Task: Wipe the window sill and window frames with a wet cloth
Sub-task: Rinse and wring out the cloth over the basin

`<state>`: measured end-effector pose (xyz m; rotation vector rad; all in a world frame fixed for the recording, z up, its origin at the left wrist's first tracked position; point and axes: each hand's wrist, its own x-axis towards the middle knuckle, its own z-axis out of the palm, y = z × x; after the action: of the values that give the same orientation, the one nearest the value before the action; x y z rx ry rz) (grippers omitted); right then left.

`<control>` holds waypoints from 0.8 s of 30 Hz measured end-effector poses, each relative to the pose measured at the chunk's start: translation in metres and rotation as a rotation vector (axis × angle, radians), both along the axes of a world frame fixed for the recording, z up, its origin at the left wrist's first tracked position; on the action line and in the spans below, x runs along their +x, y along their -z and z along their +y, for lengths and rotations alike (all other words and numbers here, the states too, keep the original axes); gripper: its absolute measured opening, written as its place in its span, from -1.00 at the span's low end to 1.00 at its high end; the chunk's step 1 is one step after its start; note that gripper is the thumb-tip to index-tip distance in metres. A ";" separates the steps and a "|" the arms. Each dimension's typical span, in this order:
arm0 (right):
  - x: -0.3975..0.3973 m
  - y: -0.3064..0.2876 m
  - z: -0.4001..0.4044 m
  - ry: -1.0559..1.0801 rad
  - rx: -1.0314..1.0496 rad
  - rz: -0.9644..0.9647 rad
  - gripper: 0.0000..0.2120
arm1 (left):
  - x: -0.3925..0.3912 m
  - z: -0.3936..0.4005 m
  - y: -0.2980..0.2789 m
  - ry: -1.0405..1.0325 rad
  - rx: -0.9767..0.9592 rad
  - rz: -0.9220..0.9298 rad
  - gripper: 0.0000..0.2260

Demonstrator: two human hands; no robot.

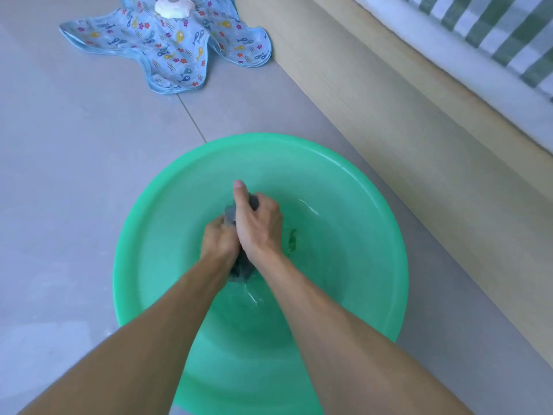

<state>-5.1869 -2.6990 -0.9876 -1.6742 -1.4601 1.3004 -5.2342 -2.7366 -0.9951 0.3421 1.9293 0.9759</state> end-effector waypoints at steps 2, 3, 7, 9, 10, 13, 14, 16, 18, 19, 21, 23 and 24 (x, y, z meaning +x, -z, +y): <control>0.003 -0.005 0.001 -0.120 0.186 -0.188 -0.45 | 0.000 0.000 -0.008 -0.022 -0.037 -0.264 -0.54; 0.006 -0.003 0.007 -0.127 0.248 -0.293 -0.46 | -0.001 -0.001 -0.009 0.013 -0.019 -0.307 -0.55; 0.033 0.014 0.031 -0.165 0.345 -0.659 -0.54 | -0.011 -0.008 -0.008 0.328 -0.034 0.242 -0.70; 0.045 0.017 0.034 -0.278 0.469 -0.816 -0.63 | -0.018 -0.014 -0.003 0.564 -0.069 0.680 -0.77; 0.049 0.016 0.033 -0.396 0.516 -0.857 -0.64 | -0.020 -0.019 0.002 0.673 -0.104 0.794 -0.75; 0.055 0.011 0.031 -0.981 0.434 -0.907 -0.42 | -0.024 -0.030 0.012 0.829 -0.214 0.896 -0.51; 0.057 0.009 0.028 -1.100 0.408 -0.972 -0.34 | -0.024 -0.032 0.014 0.849 -0.228 0.942 -0.45; 0.057 0.006 0.024 -1.089 0.494 -1.080 -0.39 | -0.023 -0.033 0.016 0.876 -0.223 0.972 -0.35; 0.055 -0.002 0.021 -0.948 0.577 -1.012 -0.62 | -0.020 -0.034 0.019 0.844 -0.190 0.877 -0.31; 0.053 -0.009 0.021 -0.897 0.537 -0.891 -0.67 | -0.018 -0.033 0.020 0.778 -0.118 0.771 -0.32; 0.048 -0.025 0.025 -0.811 0.300 -0.554 -0.68 | -0.011 -0.032 0.015 0.570 0.090 0.479 -0.36; 0.044 -0.036 0.028 -0.641 0.097 -0.271 -0.70 | -0.006 -0.029 0.007 0.422 0.230 0.315 -0.33; 0.042 -0.038 0.028 -0.525 -0.020 -0.150 -0.70 | -0.004 -0.026 0.004 0.383 0.263 0.284 -0.34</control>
<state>-5.1447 -2.6707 -0.9497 -1.4767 -2.0790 1.4758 -5.2380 -2.7625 -0.9991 1.0095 1.8841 0.9595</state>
